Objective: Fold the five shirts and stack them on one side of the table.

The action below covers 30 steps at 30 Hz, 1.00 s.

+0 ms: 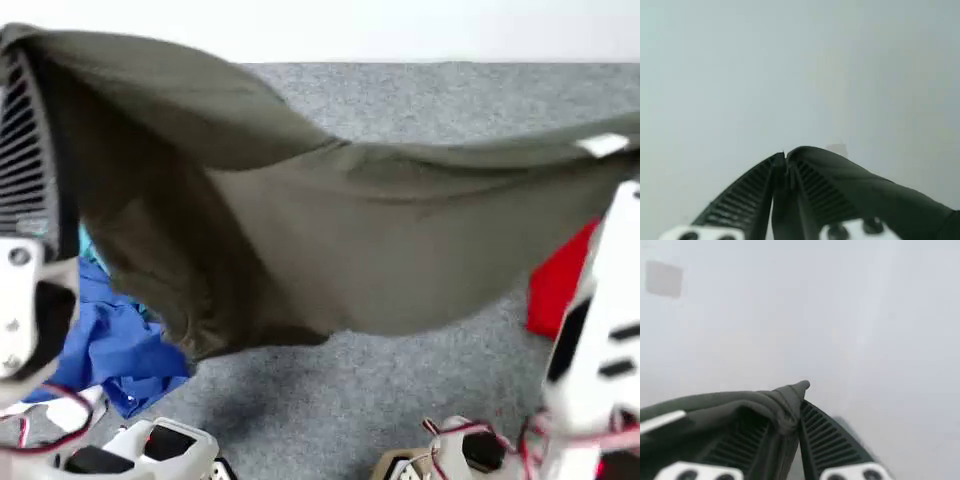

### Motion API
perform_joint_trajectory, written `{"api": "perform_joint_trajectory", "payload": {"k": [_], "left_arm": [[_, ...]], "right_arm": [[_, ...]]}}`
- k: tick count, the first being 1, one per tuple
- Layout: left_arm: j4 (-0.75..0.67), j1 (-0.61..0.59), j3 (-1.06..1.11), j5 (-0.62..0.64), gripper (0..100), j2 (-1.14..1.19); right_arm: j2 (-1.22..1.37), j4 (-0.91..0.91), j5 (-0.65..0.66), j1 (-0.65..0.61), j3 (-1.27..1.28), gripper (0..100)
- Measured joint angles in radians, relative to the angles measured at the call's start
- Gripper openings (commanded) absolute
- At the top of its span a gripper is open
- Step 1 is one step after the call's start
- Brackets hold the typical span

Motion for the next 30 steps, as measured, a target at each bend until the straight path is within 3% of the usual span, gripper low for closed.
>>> {"api": "perform_joint_trajectory", "payload": {"k": [10,18,23,30], "left_arm": [[0.0,0.0,0.02,-0.072,0,-0.017],[-0.04,0.0,0.488,-0.075,0,-0.008],[-0.278,-0.034,0.905,-0.075,0,-0.002],[-0.807,-0.114,1.407,-0.075,0,0.006]], "right_arm": [[-0.061,0.0,0.052,0.0,0.02,0.9],[-0.021,-0.046,0.054,0.003,0.446,0.9],[0.011,-0.279,0.054,0.003,0.824,0.9],[0.144,-0.658,0.054,-0.075,1.06,0.9]]}}
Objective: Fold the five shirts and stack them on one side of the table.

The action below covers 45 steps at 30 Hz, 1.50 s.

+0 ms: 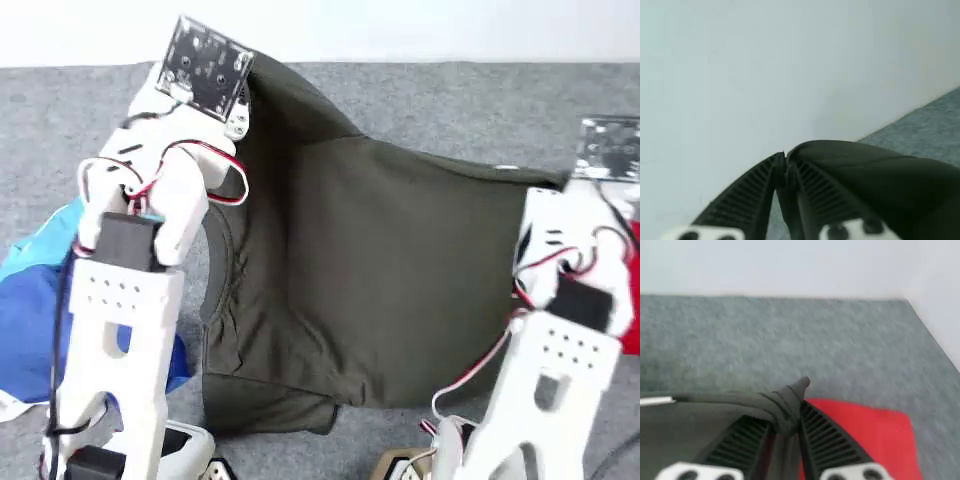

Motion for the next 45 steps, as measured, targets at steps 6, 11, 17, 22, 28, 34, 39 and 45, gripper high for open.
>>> {"api": "perform_joint_trajectory", "payload": {"k": [6,11,17,22,28,34,39,45], "left_arm": [[-0.245,-0.075,0.048,0.0,0,0.161],[-0.304,-0.107,-0.114,0.0,0,0.361],[-0.307,-0.107,-0.377,0.0,0,0.554],[-0.236,-0.107,-0.588,0.0,0,0.669],[-0.114,-0.109,-0.77,-0.002,0,0.77],[0.038,-0.115,-0.83,-0.002,0,0.792],[0.253,-0.091,-0.836,-0.002,0,0.792],[0.631,-0.061,-0.836,-0.002,0,0.792]], "right_arm": [[0.221,-0.218,0.002,-0.081,-0.031,0.9],[0.437,-0.278,0.002,-0.103,-0.206,0.9],[0.674,-0.279,0.002,-0.121,-0.499,0.9],[0.806,-0.279,0.017,-0.16,-0.695,0.9],[0.875,-0.279,0.071,-0.199,-0.758,0.9],[0.885,-0.259,0.078,-0.203,-0.758,0.9],[0.885,-0.092,0.097,-0.204,-0.758,0.9],[0.885,0.216,0.146,-0.201,-0.758,0.9]]}}
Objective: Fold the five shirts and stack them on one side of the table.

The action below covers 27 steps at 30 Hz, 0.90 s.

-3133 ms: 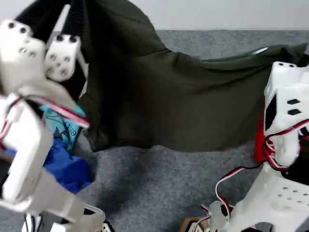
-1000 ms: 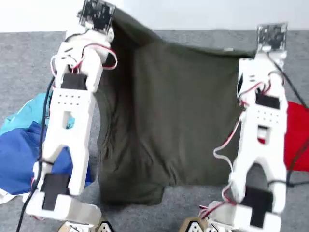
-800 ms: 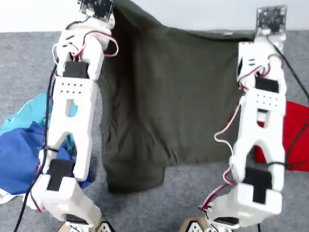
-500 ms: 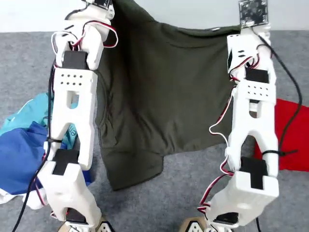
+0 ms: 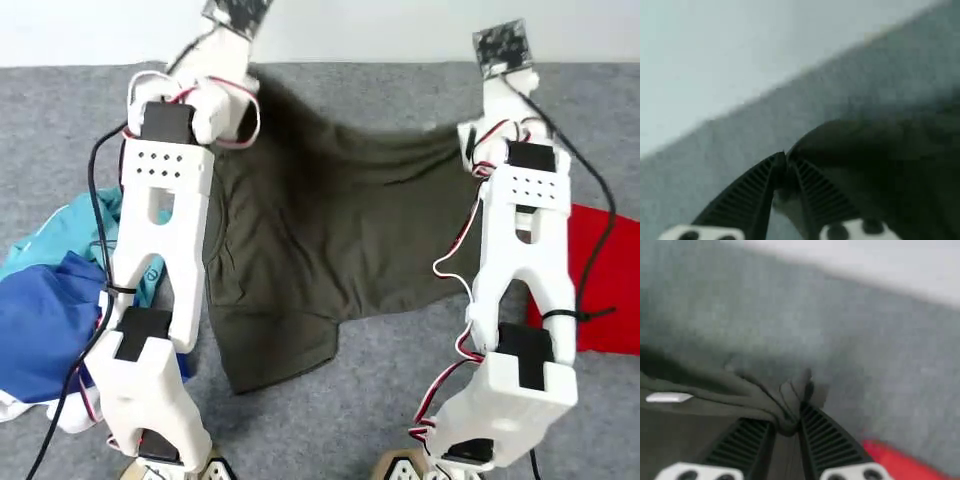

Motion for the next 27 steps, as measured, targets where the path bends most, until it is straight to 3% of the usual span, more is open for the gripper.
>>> {"api": "perform_joint_trajectory", "payload": {"k": [5,9,15,27], "left_arm": [[0.281,0.009,0.0,-0.006,0,0.0],[0.437,0.011,0.0,-0.107,0,0.0],[0.453,0.014,0.117,-0.169,0,-0.003],[0.454,0.066,0.667,-0.175,0,-0.37]], "right_arm": [[-0.002,0.186,0.003,0.034,0.0,0.9],[-0.002,0.333,0.006,0.048,0.0,0.9],[-0.002,0.506,0.094,0.048,0.0,0.9],[0.072,0.54,0.175,0.153,-0.002,0.9]]}}
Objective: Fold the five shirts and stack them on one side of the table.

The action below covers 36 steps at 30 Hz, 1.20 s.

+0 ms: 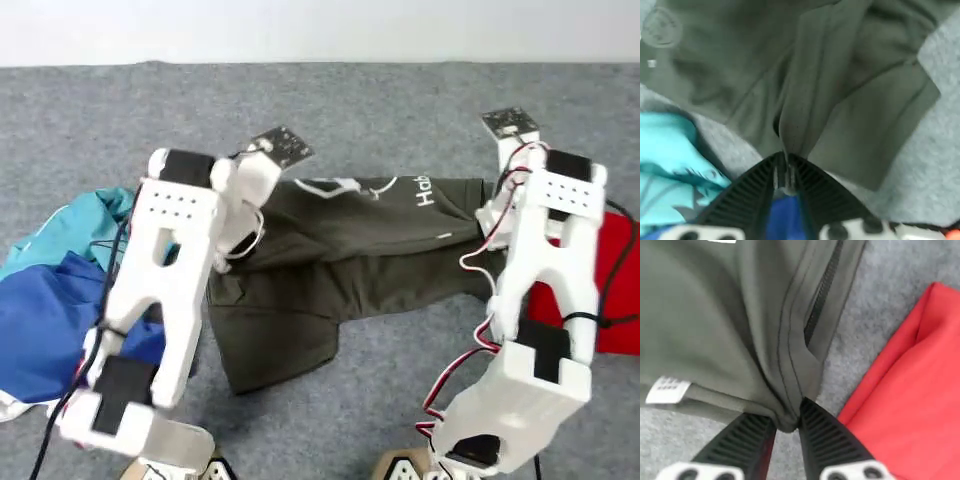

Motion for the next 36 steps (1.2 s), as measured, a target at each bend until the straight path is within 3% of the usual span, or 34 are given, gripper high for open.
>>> {"api": "perform_joint_trajectory", "payload": {"k": [10,21,29,36], "left_arm": [[-0.025,-0.003,0.272,-0.003,1,-0.138],[-0.054,-0.006,0.296,-0.003,3,-0.143],[-0.006,-0.006,0.296,-0.005,11,-0.143],[0.0,-0.018,0.296,-0.02,13,-0.147]], "right_arm": [[0.063,0.052,0.097,0.025,0.0,0.9],[0.063,0.052,0.1,0.025,0.0,1.0],[0.063,0.078,0.1,0.071,0.0,23.1],[0.063,0.123,0.1,0.121,0.0,20.7]]}}
